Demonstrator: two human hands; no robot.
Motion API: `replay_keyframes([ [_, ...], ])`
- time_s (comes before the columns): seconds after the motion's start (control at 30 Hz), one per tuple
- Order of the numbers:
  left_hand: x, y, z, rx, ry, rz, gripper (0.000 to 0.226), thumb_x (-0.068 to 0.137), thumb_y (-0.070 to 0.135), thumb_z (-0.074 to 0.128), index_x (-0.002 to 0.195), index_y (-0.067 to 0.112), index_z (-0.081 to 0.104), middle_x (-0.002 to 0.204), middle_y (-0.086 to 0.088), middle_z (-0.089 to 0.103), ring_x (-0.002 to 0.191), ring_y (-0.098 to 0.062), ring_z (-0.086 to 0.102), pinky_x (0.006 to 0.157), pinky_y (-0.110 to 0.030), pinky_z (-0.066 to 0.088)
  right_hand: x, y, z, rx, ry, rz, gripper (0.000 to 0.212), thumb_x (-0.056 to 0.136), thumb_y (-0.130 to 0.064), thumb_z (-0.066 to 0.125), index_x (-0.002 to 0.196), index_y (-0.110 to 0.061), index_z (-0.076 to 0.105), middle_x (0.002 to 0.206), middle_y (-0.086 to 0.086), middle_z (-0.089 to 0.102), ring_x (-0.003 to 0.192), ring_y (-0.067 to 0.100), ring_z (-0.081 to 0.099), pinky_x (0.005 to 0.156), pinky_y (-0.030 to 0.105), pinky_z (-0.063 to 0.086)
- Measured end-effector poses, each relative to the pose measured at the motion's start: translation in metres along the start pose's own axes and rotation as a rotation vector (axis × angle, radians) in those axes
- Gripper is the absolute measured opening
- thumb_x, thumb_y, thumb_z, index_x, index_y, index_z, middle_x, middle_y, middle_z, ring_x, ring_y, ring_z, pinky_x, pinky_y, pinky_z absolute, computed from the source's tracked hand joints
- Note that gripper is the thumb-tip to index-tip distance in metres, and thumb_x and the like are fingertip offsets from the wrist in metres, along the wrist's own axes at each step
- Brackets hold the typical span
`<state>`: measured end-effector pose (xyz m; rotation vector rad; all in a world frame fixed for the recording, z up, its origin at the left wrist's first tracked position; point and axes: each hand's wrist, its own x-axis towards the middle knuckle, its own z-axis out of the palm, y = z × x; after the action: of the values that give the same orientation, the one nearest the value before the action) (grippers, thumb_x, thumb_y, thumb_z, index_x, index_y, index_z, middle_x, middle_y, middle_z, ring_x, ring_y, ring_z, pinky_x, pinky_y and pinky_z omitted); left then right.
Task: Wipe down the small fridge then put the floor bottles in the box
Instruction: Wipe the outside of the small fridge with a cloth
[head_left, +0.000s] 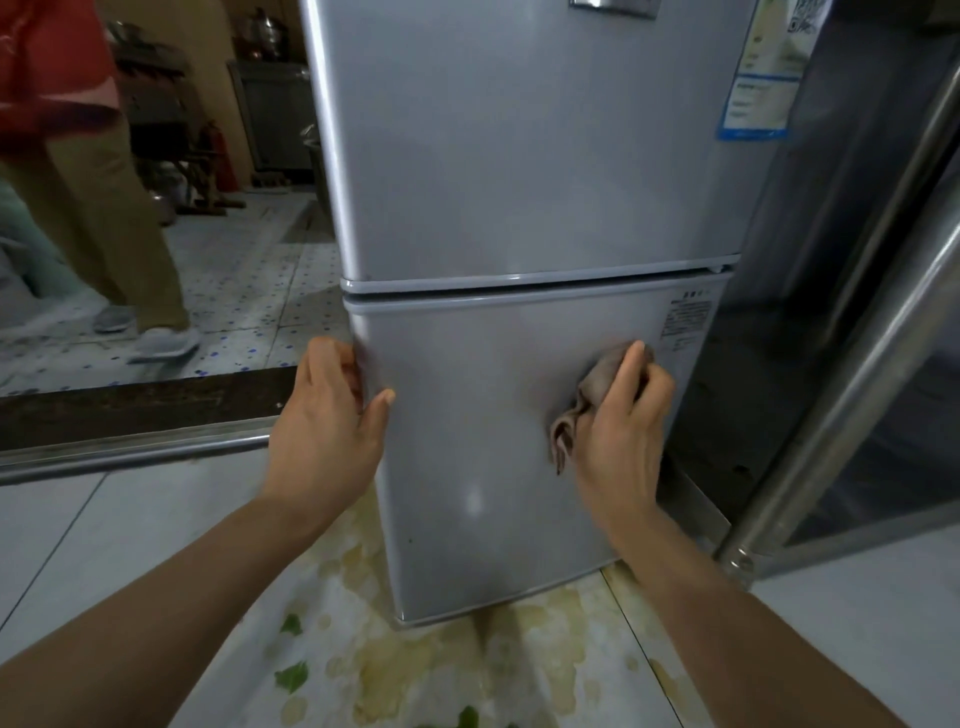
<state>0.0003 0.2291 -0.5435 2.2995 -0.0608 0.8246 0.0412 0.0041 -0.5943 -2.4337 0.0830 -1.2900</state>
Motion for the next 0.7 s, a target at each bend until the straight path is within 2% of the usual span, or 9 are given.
replay_keyframes([
  [0.1,0.000,-0.002,0.000,0.002,0.000,-0.004,0.029,0.085,0.020,0.062,0.100,0.014,0.037,0.098,-0.008,0.052,0.086,-0.026,0.054,0.070,-0.046,0.050,0.045,0.000,-0.006,0.144,0.175,0.154,0.066,0.079,0.001,0.057,0.139,0.009,0.031,0.127,0.030,0.042,0.113,0.034,0.039,0.097,0.033,0.034],
  [0.17,0.000,-0.004,0.001,-0.002,0.000,-0.001,0.028,0.086,0.021,0.061,0.099,0.017,0.036,0.099,-0.008,0.052,0.086,-0.025,0.054,0.070,-0.046,0.049,0.054,0.003,-0.007,0.173,0.245,0.184,0.050,0.081,0.003,0.055,0.128,0.006,0.040,0.129,0.029,0.043,0.117,0.037,0.042,0.100,0.038,0.036],
  [0.23,-0.001,-0.005,0.002,-0.014,0.003,0.012,0.028,0.086,0.021,0.060,0.098,0.020,0.035,0.100,-0.007,0.052,0.085,-0.023,0.054,0.068,-0.042,0.047,0.038,0.010,-0.002,0.097,0.221,0.132,0.034,0.083,0.004,0.053,0.117,0.008,0.047,0.128,0.031,0.044,0.113,0.041,0.044,0.096,0.041,0.039],
  [0.3,-0.002,-0.006,0.004,-0.019,0.012,0.028,0.028,0.086,0.021,0.059,0.097,0.021,0.034,0.100,-0.007,0.052,0.086,-0.022,0.053,0.067,-0.039,0.045,0.011,0.019,0.006,0.052,0.150,0.107,0.028,0.083,0.008,0.054,0.110,0.013,0.049,0.126,0.035,0.043,0.107,0.046,0.046,0.091,0.043,0.040],
  [0.4,-0.003,-0.007,0.006,-0.030,0.031,0.031,0.027,0.087,0.022,0.059,0.098,0.022,0.034,0.101,-0.007,0.051,0.087,-0.021,0.053,0.067,-0.039,0.046,0.003,0.029,0.007,0.057,0.078,0.122,0.029,0.081,0.011,0.055,0.108,0.016,0.048,0.124,0.036,0.043,0.107,0.048,0.046,0.092,0.043,0.037],
  [0.6,-0.005,-0.008,0.008,-0.045,0.033,0.044,0.026,0.089,0.022,0.056,0.100,0.024,0.033,0.102,-0.006,0.050,0.089,-0.021,0.052,0.068,-0.038,0.047,0.078,0.034,-0.013,0.220,0.307,0.299,0.040,0.081,0.004,0.045,0.120,0.011,0.046,0.127,0.031,0.042,0.119,0.043,0.041,0.104,0.039,0.027],
  [0.7,-0.006,-0.011,0.011,-0.057,0.046,0.063,0.027,0.088,0.020,0.056,0.102,0.023,0.033,0.102,-0.008,0.049,0.085,-0.024,0.053,0.067,-0.036,0.044,0.091,0.041,-0.011,0.325,0.305,0.363,0.047,0.084,0.000,0.040,0.131,0.007,0.040,0.133,0.025,0.042,0.124,0.035,0.042,0.106,0.029,0.028],
])
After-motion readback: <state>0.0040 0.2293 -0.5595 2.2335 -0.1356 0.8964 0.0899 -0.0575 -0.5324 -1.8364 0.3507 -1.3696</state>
